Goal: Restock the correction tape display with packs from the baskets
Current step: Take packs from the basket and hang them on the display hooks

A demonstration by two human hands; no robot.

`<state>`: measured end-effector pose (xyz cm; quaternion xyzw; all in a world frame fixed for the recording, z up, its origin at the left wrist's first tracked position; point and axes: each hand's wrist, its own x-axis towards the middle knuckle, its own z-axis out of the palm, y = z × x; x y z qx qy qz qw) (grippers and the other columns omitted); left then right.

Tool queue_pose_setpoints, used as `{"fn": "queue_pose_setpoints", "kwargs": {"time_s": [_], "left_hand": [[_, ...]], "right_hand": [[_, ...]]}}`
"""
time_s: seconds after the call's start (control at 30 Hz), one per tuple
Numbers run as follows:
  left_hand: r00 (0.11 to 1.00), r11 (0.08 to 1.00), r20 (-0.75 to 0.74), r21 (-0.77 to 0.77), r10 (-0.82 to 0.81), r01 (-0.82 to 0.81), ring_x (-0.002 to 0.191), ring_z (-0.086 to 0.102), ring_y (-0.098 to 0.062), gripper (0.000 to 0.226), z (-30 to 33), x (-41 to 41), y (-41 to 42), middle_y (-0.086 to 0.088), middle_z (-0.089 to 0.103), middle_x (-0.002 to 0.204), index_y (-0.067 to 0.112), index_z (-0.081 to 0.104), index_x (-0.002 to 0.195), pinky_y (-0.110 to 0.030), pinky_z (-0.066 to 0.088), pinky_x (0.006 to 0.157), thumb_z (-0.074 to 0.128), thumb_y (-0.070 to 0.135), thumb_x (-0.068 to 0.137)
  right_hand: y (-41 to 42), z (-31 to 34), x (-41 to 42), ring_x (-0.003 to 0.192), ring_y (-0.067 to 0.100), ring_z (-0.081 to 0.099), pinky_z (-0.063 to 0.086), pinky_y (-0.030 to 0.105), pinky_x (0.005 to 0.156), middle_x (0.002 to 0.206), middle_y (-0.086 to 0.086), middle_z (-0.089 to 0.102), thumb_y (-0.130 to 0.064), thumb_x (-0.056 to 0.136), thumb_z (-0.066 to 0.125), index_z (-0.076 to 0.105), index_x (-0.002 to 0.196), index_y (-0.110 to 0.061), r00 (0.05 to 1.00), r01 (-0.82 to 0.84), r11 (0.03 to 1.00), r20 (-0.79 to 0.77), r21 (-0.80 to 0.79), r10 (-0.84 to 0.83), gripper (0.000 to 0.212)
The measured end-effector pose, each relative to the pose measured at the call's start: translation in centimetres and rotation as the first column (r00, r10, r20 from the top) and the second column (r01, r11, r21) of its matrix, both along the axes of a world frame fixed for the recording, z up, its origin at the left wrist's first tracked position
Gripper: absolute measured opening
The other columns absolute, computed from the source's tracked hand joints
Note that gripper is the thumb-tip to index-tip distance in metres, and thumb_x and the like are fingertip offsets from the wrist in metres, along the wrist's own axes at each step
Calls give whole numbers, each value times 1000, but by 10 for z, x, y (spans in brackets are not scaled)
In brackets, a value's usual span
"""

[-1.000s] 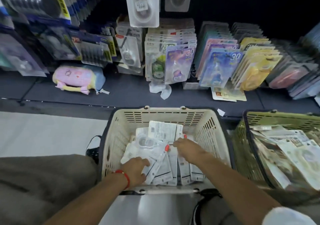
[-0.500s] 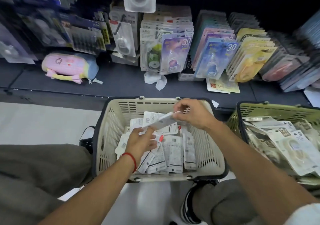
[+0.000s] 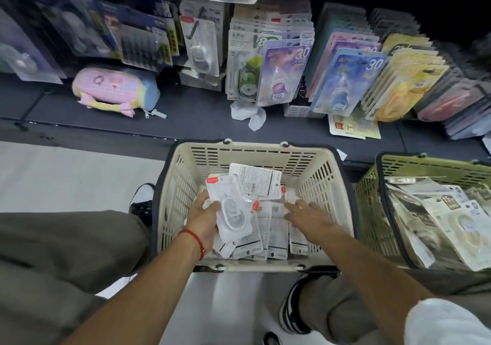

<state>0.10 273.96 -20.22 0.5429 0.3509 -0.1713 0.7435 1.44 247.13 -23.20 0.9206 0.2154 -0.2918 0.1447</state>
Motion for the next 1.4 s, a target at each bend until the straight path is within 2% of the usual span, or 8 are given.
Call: {"fn": "queue_pose_setpoints", "kwargs": {"time_s": [0.2,0.43,0.63,0.73,0.9,1.03,1.2,1.4], "left_hand": [[1000,997,10,79,-7,6,118,67,-34,32,-10,2,4,-8,69,132,32,58,139,-47,58,89,45,17,113],[996,986,87,164,10,-24,106,70,-27,26,-13,3,-3,-5,71,121,39,57,128,-47,61,85,43,22,113],[976,964,195,265,-94,40,121,66,-31,31,-11,-3,-23,-6,69,130,35,49,140,-54,53,107,39,21,113],[981,981,181,193,-67,32,130,61,-34,35,-9,-4,-32,-9,63,142,35,43,148,-59,48,112,40,28,114],[990,985,139,-165,-19,42,113,75,-28,31,0,-8,-37,-5,74,130,46,50,134,-59,58,95,56,52,104],[994,991,96,-129,56,-43,107,75,-35,57,-10,-11,-20,-10,71,131,39,45,147,-57,65,71,69,15,101],[995,993,40,-84,92,-88,109,72,-34,56,-22,-11,-4,-6,71,128,43,50,141,-64,63,74,70,11,100],[986,993,164,114,-2,-17,108,75,-24,55,-26,-10,10,6,73,126,60,52,125,-58,63,87,72,16,99]], "right_hand": [[-3,-12,3,149,30,33,16,56,129,153,8,47,-11,90,74,63,137,-20,947,-263,955,153,-136,283,50],[-25,26,20,98,19,60,49,35,91,101,-4,65,-27,106,56,45,99,-31,929,274,833,91,480,-358,14],[16,49,12,71,15,61,50,32,63,86,-5,65,-30,108,52,46,101,-23,874,166,820,304,548,-380,11],[45,60,8,63,14,63,47,27,49,84,-3,68,-25,107,57,45,99,-21,804,248,643,215,725,-554,15],[97,46,-10,73,0,68,54,17,62,92,-12,69,-39,102,63,56,113,-36,835,396,336,-183,855,-519,13],[98,25,4,82,18,75,63,33,76,98,0,78,-12,105,59,72,110,-25,713,595,61,-491,801,-501,19],[51,-9,48,105,22,66,58,33,91,131,10,64,-15,102,66,59,129,-8,548,648,284,-173,707,-818,29],[50,-27,71,117,31,68,57,40,99,134,11,68,-23,96,76,44,144,-12,389,747,52,-372,663,-843,59]]}}
